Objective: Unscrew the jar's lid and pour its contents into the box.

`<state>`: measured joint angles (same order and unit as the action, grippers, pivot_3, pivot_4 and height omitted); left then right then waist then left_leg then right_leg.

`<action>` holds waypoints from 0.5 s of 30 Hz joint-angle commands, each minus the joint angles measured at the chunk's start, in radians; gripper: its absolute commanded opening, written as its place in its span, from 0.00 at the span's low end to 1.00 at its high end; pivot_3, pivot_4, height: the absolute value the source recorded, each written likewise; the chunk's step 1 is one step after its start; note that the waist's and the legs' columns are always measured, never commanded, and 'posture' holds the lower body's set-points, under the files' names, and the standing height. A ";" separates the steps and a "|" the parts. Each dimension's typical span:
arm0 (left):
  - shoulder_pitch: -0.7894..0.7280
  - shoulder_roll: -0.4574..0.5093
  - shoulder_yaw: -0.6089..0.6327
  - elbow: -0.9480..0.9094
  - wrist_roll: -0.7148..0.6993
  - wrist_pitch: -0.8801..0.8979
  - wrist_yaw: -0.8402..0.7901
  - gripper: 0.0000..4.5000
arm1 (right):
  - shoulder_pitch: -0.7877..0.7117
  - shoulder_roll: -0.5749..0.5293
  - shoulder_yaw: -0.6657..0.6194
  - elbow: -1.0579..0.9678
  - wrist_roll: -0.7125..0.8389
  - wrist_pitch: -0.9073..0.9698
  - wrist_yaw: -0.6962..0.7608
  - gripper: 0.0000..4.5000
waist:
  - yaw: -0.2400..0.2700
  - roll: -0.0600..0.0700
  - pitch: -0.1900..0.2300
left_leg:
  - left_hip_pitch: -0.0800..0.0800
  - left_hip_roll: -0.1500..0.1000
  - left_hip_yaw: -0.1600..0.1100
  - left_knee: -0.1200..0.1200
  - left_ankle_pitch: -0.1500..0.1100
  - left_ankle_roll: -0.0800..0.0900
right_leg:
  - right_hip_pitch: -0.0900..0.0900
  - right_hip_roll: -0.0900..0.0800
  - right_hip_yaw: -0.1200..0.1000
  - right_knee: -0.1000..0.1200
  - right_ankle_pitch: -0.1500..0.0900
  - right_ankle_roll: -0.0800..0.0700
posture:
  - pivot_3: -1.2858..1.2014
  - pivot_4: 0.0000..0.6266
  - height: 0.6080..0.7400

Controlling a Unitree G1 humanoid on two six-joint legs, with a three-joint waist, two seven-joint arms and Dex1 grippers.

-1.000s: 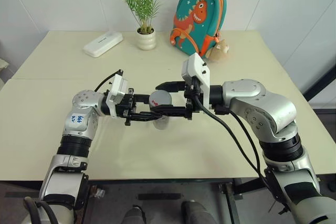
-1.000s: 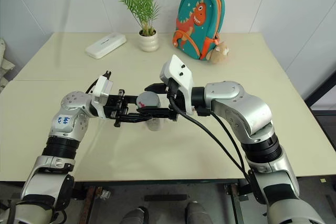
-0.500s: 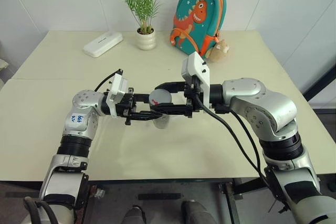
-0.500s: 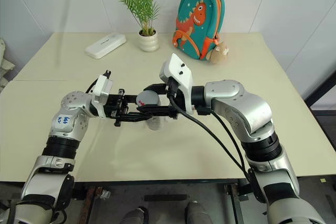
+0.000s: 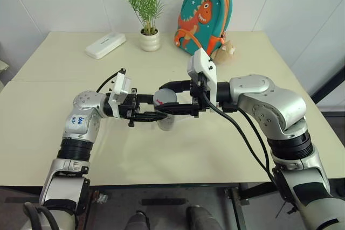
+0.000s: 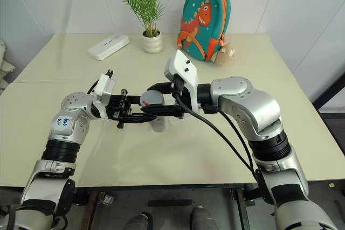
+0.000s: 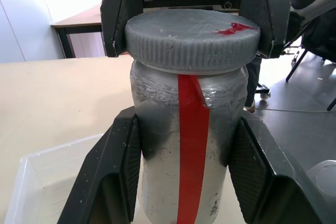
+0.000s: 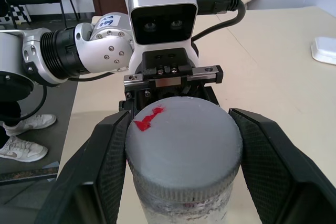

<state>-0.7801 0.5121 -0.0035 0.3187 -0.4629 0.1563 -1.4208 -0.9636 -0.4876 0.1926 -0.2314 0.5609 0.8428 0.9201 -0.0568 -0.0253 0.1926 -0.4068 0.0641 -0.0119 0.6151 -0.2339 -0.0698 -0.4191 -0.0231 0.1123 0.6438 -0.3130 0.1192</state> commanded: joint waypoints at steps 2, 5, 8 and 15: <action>0.044 0.025 -0.045 -0.040 0.028 0.024 -0.029 0.43 | -0.069 -0.032 -0.087 0.000 -0.029 -0.085 -0.016 0.66 | -0.001 0.000 0.000 | 0.000 0.000 0.000 0.000 0.000 0.000 | 0.000 0.000 0.000 0.000 0.000 0.000 | 0.52 0.24 1.00; 0.056 0.027 -0.048 -0.060 0.025 0.037 -0.023 0.43 | -0.079 -0.033 -0.093 0.010 -0.031 -0.097 -0.013 0.66 | -0.001 0.000 0.000 | 0.000 0.000 0.000 0.000 0.000 0.000 | 0.000 0.000 0.000 0.000 0.000 0.000 | 0.52 0.24 1.00; 0.066 0.029 -0.056 -0.077 0.023 0.058 -0.019 0.43 | -0.089 -0.028 -0.099 0.018 -0.032 -0.104 -0.016 0.66 | -0.001 0.000 0.000 | 0.000 0.000 0.000 0.000 0.000 0.000 | 0.000 0.000 0.000 0.000 0.000 0.000 | 0.52 0.24 1.00; 0.079 0.028 -0.066 -0.105 0.018 0.108 -0.004 0.43 | -0.101 -0.022 -0.104 0.033 -0.033 -0.126 -0.016 0.66 | -0.001 0.000 0.000 | 0.000 0.000 0.000 0.000 0.000 0.000 | 0.000 0.000 0.000 0.000 0.000 0.000 | 0.52 0.24 1.00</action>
<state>-0.7540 0.5259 -0.0032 0.2457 -0.4677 0.2492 -1.3760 -0.9772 -0.4935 0.1959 -0.1936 0.5603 0.8065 0.9501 -0.0579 -0.0253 0.1926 -0.4068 0.0641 -0.0119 0.6151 -0.2339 -0.0698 -0.4191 -0.0231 0.1123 0.6439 -0.3131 0.1191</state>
